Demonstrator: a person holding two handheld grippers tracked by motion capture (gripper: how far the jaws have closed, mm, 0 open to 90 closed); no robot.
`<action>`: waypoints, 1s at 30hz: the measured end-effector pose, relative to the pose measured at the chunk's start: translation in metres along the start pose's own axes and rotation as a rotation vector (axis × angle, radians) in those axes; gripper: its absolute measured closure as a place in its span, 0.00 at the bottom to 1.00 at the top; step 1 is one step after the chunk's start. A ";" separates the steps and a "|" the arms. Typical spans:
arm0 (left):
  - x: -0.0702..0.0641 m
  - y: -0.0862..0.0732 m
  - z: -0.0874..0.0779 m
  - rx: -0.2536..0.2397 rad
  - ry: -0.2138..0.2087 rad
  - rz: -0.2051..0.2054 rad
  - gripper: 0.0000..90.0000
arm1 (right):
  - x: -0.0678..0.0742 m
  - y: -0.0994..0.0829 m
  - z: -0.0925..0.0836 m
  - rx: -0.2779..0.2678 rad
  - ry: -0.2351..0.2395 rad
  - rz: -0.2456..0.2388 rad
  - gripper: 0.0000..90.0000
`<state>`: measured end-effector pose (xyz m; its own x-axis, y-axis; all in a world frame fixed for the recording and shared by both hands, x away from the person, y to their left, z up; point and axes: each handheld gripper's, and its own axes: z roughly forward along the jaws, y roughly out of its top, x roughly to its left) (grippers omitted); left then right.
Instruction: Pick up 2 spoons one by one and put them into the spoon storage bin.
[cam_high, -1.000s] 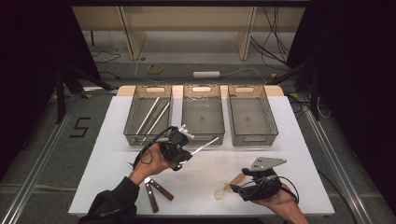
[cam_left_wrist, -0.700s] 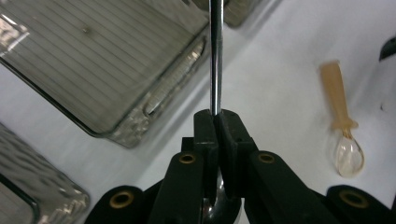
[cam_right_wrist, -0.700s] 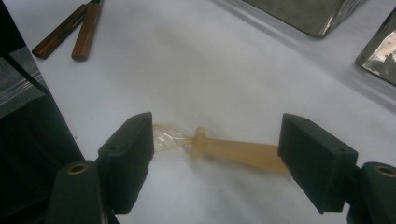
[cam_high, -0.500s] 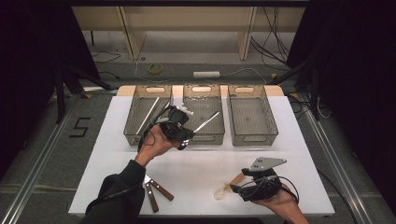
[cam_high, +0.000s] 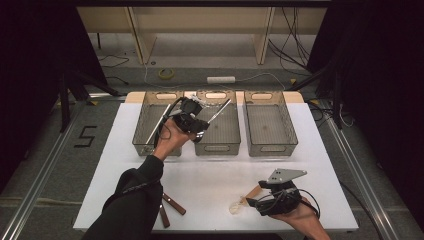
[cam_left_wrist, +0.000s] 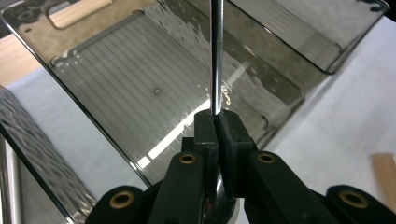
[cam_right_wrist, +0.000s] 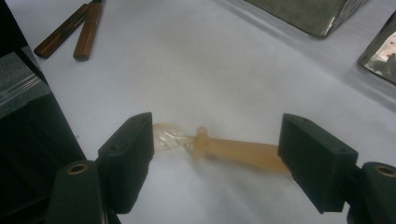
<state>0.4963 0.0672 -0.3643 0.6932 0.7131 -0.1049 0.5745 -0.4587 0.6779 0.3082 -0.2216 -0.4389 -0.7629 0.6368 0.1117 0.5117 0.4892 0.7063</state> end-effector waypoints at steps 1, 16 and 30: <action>0.001 0.001 0.001 -0.004 0.005 -0.008 0.96 | 0.000 0.000 0.000 0.000 0.000 0.000 0.31; 0.010 0.008 0.025 -0.010 0.011 -0.078 0.96 | 0.000 0.000 0.001 0.001 0.005 -0.001 0.31; 0.011 0.006 0.044 -0.002 0.009 -0.112 0.95 | 0.000 0.000 0.001 0.000 0.007 0.002 0.31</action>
<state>0.5265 0.0490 -0.3937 0.6210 0.7643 -0.1737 0.6473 -0.3751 0.6636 0.3083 -0.2216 -0.4396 -0.7646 0.6336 0.1180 0.5133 0.4878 0.7061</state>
